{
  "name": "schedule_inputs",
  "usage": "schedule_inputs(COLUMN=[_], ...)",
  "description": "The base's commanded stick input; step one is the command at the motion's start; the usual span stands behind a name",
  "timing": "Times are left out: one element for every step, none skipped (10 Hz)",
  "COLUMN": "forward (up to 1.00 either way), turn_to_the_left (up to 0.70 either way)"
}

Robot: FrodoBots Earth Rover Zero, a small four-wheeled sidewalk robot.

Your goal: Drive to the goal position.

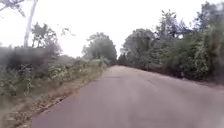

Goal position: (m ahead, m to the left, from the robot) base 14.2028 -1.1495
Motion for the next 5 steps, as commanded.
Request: schedule_inputs(forward=[1.0,1.0,1.0,1.0,1.0], turn_to_the_left=[0.0,0.0,0.0,0.0,0.0])
